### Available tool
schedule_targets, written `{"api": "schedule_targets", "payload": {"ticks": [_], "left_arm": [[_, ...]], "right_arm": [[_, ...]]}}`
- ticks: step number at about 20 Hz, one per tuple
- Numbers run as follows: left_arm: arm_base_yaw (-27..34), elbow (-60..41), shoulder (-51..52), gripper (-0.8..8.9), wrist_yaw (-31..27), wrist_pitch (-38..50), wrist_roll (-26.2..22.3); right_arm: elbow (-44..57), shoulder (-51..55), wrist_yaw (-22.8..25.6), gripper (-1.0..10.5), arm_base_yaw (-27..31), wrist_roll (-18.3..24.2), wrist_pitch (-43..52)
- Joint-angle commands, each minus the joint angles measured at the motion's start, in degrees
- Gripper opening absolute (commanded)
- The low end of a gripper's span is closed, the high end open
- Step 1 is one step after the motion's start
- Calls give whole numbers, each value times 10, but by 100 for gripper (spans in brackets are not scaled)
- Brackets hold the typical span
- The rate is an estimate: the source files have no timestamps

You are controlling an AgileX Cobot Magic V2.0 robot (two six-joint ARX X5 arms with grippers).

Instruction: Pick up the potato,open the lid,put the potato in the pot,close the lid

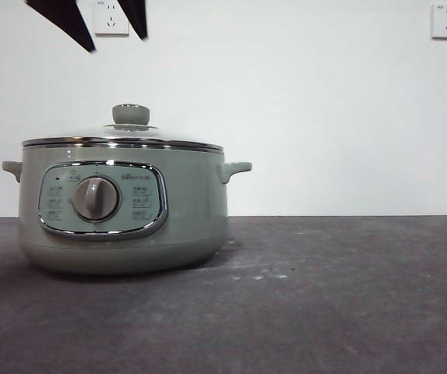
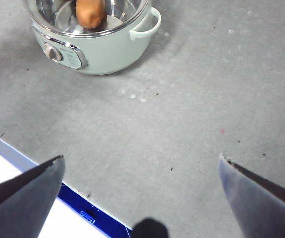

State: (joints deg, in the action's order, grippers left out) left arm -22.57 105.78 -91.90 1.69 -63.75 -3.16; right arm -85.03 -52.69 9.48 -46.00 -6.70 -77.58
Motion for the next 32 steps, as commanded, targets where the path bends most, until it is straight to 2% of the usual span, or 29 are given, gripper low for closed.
{"api": "schedule_targets", "payload": {"ticks": [1,5,9,14,17,18,19,20,21,22,27,32], "left_arm": [[-3,1,30,471,1,-39,6],[-2,1,81,471,-3,-118,3],[-3,-1,156,470,4,-119,12],[-27,-1,255,470,80,-119,37],[-43,-1,302,465,82,-119,47],[-45,-1,312,431,82,-119,47],[-45,-1,322,281,82,-119,47],[-45,-1,330,10,82,-119,45],[-45,-1,338,-8,81,-119,41],[-45,-1,343,-8,82,-119,40],[-45,1,353,-3,84,-119,42],[-45,1,319,-3,84,-119,42]], "right_arm": [[5,1,2,627,0,-9,-13],[5,1,2,627,0,-16,-13],[5,1,-1,627,0,-24,-13],[5,1,-3,627,0,-36,-13],[5,1,-5,626,-1,-39,-13],[5,1,-5,624,-1,-39,-13],[5,1,-5,553,-1,-38,-13],[5,1,-5,192,-1,-38,-14],[5,1,-5,28,-1,-36,-13],[5,1,-5,-12,-1,-36,-14],[5,0,-3,1,-1,-42,-13],[5,0,31,1,-1,-42,-13]]}}
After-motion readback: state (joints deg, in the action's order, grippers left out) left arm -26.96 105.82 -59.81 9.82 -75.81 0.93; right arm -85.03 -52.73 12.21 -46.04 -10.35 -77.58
